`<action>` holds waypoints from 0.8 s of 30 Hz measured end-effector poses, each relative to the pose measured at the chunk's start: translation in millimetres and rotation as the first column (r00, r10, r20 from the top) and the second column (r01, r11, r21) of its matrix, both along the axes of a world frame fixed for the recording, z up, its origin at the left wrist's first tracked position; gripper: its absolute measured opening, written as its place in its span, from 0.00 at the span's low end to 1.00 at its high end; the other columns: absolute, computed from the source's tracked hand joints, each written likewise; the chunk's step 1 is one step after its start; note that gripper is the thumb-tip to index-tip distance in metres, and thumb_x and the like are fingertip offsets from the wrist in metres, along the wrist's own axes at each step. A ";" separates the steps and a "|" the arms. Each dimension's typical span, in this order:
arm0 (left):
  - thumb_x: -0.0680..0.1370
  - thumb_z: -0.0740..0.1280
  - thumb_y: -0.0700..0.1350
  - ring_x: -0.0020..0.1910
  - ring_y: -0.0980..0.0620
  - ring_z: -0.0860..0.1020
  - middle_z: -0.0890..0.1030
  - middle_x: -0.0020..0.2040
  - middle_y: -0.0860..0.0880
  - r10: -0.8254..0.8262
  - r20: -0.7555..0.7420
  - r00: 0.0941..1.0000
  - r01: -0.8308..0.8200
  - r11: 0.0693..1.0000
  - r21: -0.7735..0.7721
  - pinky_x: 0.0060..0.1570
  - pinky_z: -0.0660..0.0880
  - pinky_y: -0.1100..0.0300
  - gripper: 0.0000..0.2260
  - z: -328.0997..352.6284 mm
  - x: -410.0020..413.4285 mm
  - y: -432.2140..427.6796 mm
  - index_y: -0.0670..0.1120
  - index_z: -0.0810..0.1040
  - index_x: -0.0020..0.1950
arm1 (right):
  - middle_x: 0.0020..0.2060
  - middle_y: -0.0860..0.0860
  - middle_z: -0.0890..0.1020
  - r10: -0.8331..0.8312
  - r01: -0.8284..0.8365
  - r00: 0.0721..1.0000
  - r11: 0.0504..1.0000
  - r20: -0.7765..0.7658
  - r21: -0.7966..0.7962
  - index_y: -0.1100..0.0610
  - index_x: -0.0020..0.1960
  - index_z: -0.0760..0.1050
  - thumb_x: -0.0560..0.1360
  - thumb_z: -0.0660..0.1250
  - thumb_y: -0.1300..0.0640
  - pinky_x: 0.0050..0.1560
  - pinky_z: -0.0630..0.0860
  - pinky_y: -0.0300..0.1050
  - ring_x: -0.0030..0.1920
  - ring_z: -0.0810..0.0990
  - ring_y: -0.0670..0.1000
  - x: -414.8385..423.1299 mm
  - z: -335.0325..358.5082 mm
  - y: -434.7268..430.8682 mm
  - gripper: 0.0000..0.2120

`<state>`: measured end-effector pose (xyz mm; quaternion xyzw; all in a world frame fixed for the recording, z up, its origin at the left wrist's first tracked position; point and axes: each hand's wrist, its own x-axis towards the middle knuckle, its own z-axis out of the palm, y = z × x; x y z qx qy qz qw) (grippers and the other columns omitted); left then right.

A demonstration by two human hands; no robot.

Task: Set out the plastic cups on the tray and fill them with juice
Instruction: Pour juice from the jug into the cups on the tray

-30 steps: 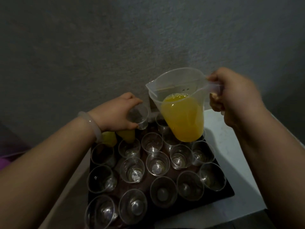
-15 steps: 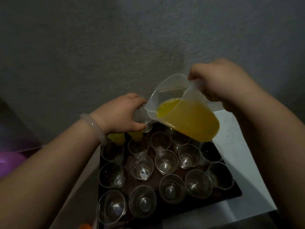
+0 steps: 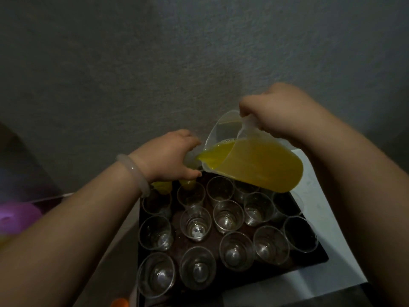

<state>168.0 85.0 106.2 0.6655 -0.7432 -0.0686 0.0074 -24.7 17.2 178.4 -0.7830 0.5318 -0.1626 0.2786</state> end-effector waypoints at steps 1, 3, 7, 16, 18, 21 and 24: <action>0.70 0.72 0.58 0.61 0.52 0.72 0.70 0.66 0.50 -0.001 -0.002 1.000 0.001 1.000 0.003 0.56 0.67 0.64 0.33 -0.6 0.0 0.0 0.49 0.68 0.71 | 0.35 0.56 0.78 0.009 -0.009 0.999 1.000 -0.032 -0.009 0.58 0.40 0.78 0.72 0.63 0.47 0.36 0.69 0.47 0.34 0.74 0.54 0.8 0.1 1.2 0.14; 0.69 0.72 0.58 0.61 0.52 0.72 0.70 0.66 0.49 -0.001 0.000 1.000 0.001 1.000 0.007 0.56 0.67 0.64 0.34 -2.1 -0.5 -0.1 0.49 0.67 0.72 | 0.36 0.55 0.77 0.040 -0.042 0.996 0.998 -0.078 -0.035 0.58 0.42 0.77 0.74 0.61 0.48 0.33 0.67 0.45 0.34 0.73 0.52 1.7 -0.4 0.2 0.14; 0.70 0.72 0.58 0.61 0.52 0.72 0.71 0.66 0.49 -0.002 0.000 1.000 0.002 1.000 0.006 0.53 0.64 0.68 0.34 -2.4 -1.1 0.7 0.49 0.67 0.72 | 0.36 0.53 0.75 0.061 -0.069 0.986 0.996 -0.156 -0.051 0.55 0.48 0.78 0.75 0.59 0.48 0.32 0.64 0.45 0.35 0.72 0.51 5.0 2.9 2.4 0.14; 0.70 0.72 0.58 0.63 0.51 0.72 0.71 0.66 0.50 -0.007 0.031 1.000 0.007 1.000 0.004 0.59 0.70 0.60 0.34 -2.8 0.4 2.5 0.49 0.67 0.72 | 0.29 0.48 0.70 0.023 -0.024 0.999 0.999 -0.032 -0.029 0.53 0.32 0.69 0.77 0.60 0.51 0.29 0.65 0.39 0.29 0.67 0.46 5.9 2.5 6.0 0.15; 0.70 0.73 0.58 0.62 0.51 0.72 0.71 0.65 0.50 0.000 0.031 1.000 0.000 1.000 0.014 0.60 0.72 0.57 0.35 -3.1 0.9 2.9 0.49 0.67 0.72 | 0.29 0.48 0.70 0.026 -0.026 0.999 0.999 -0.037 -0.021 0.53 0.32 0.69 0.77 0.60 0.51 0.29 0.65 0.38 0.29 0.67 0.46 6.6 3.2 4.8 0.15; 0.69 0.72 0.59 0.62 0.51 0.72 0.71 0.65 0.50 -0.002 0.043 0.999 0.001 1.000 0.021 0.59 0.72 0.56 0.35 -4.1 1.7 3.2 0.49 0.67 0.72 | 0.30 0.48 0.70 0.022 -0.023 0.999 1.000 -0.031 -0.021 0.53 0.32 0.69 0.77 0.60 0.51 0.29 0.65 0.38 0.29 0.67 0.46 7.3 3.5 4.2 0.15; 0.69 0.73 0.58 0.63 0.50 0.71 0.71 0.66 0.49 -0.002 0.047 0.999 0.001 1.000 0.022 0.61 0.71 0.56 0.34 -5.8 2.1 2.7 0.49 0.67 0.72 | 0.30 0.48 0.70 0.031 -0.033 0.998 0.999 -0.061 -0.036 0.53 0.34 0.71 0.76 0.60 0.50 0.29 0.64 0.40 0.29 0.67 0.46 9.2 3.5 3.2 0.13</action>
